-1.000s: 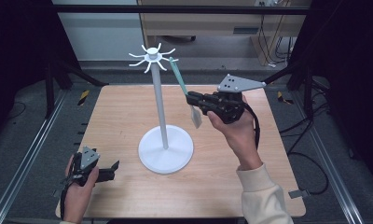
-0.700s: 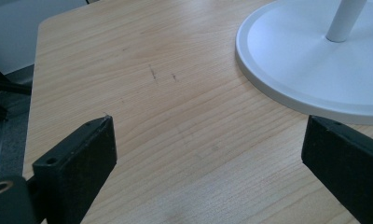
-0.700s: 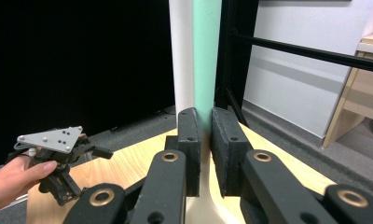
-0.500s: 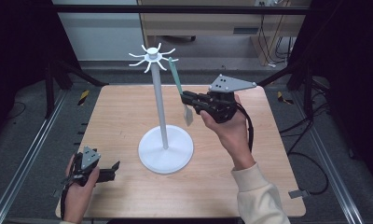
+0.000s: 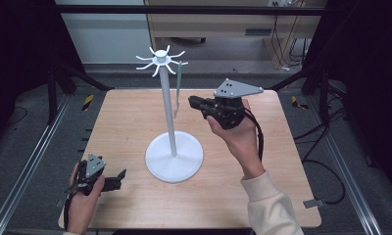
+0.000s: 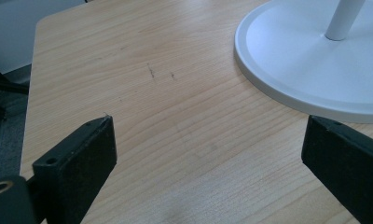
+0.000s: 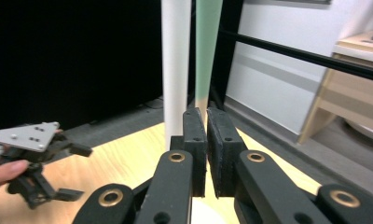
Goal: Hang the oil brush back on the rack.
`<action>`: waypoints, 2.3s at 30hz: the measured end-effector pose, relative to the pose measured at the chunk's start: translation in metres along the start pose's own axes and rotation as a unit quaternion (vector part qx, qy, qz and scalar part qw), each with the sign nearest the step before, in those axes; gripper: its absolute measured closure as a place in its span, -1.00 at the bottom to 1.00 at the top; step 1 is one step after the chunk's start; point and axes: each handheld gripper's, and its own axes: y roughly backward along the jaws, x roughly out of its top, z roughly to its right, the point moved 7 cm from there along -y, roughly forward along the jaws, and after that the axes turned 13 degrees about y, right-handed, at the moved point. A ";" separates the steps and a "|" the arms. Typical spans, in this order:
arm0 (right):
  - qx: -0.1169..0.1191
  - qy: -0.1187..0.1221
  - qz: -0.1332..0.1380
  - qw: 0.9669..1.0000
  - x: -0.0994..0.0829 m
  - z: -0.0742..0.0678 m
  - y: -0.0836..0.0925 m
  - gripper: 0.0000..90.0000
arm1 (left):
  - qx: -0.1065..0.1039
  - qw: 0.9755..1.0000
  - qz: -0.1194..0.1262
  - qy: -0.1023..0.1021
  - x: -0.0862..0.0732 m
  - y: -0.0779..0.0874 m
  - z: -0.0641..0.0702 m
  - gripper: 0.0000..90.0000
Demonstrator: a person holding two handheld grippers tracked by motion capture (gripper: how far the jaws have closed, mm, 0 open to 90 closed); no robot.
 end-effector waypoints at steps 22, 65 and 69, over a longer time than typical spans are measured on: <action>-0.142 -0.029 -0.125 0.981 -0.044 0.046 0.019 -0.33 | 0.013 1.000 0.007 0.006 0.003 0.001 -0.007 -0.94; -0.265 -0.096 -0.174 0.944 -0.126 0.129 0.089 -0.78 | 0.035 0.999 0.017 0.016 0.005 0.007 -0.018 -0.94; -0.262 -0.105 -0.193 0.940 -0.144 0.131 0.085 -0.77 | 0.040 0.999 0.017 0.019 0.004 0.007 -0.020 -0.94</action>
